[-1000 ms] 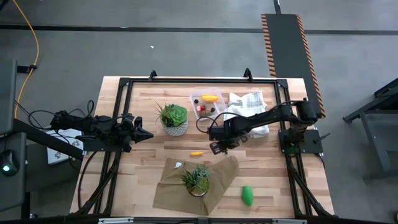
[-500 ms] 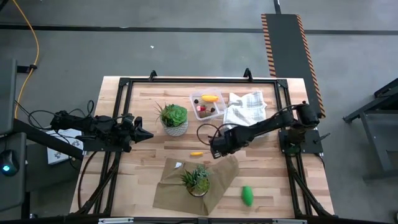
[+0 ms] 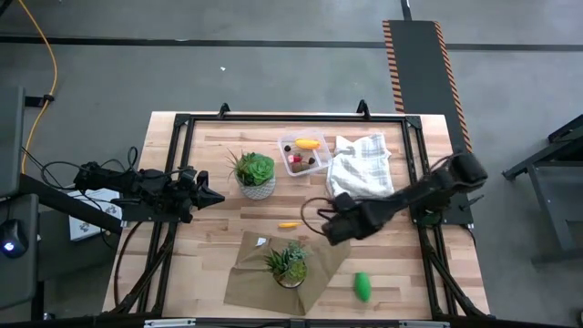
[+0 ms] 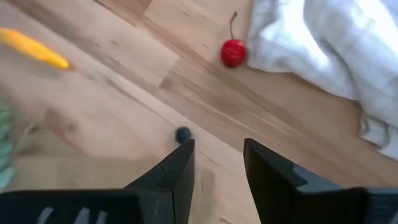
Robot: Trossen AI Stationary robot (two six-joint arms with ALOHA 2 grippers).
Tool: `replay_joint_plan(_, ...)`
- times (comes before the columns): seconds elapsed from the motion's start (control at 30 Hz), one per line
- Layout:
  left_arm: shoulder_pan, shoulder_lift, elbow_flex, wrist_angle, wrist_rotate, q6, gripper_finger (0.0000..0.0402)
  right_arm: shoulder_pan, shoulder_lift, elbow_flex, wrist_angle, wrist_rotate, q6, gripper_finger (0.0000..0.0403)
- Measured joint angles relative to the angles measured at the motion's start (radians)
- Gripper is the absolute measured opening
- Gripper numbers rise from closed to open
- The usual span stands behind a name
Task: Pick and placing Produce into tupperware
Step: Put the blueberry into the transparent bin
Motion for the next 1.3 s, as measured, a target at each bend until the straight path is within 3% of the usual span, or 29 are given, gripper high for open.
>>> replay_joint_plan(0.13,0.000,0.000,0.000,0.000,0.000,0.000,0.0001,0.088,-0.135,-0.116,0.108,0.069,-0.016,0.0128)
replay_joint_plan(0.33,0.000,0.000,0.000,0.000,0.000,0.000,0.0001,0.173,-0.302,-0.274,0.340,0.075,-0.244,0.0128)
replay_joint_plan(0.53,0.000,0.000,0.000,0.000,0.000,0.000,0.0001,0.196,-0.429,-0.370,0.433,0.060,-0.458,0.0128)
replay_joint_plan(0.67,0.000,0.000,0.000,0.000,0.000,0.000,0.0001,0.196,-0.506,-0.449,0.530,0.047,-0.484,0.0128)
replay_joint_plan(0.97,0.000,0.000,0.000,0.000,0.000,0.000,0.0001,0.218,-0.640,-0.710,0.925,0.010,-0.605,0.0128)
replay_joint_plan(1.1,0.000,0.000,0.000,0.000,0.000,0.000,0.0001,0.220,-0.691,-0.801,1.026,-0.053,-0.754,0.0128)
replay_joint_plan(1.3,0.000,0.000,0.000,0.000,0.000,0.000,0.0001,0.220,-0.758,-0.924,1.100,-0.067,-1.011,0.0128)
